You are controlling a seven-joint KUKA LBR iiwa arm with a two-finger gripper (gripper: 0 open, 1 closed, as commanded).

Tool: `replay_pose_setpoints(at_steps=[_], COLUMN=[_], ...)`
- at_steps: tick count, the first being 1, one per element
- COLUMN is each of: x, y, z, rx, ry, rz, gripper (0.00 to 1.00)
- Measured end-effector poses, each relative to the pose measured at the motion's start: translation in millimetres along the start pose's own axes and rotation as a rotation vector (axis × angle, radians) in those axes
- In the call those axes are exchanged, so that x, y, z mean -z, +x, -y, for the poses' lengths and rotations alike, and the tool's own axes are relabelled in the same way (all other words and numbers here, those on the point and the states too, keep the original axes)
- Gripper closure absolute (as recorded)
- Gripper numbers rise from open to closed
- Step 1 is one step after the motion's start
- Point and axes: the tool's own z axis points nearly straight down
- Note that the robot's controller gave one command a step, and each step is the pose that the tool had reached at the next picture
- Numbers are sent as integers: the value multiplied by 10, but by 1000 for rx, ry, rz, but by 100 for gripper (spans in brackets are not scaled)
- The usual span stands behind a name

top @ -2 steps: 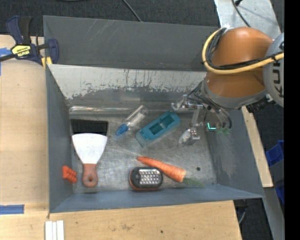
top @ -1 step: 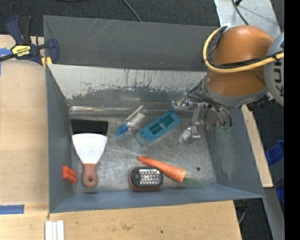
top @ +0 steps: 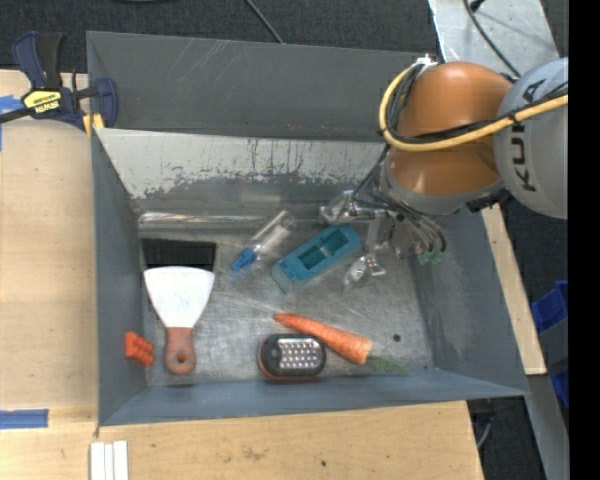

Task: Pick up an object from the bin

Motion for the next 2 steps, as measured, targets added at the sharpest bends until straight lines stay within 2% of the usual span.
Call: replay_pose_setpoints(at_steps=[1, 2], x=[-187, -300], y=[-484, -525], z=[27, 60], rx=[178, 299], ry=[-1, -1], rz=[0, -1], gripper=[0, 0])
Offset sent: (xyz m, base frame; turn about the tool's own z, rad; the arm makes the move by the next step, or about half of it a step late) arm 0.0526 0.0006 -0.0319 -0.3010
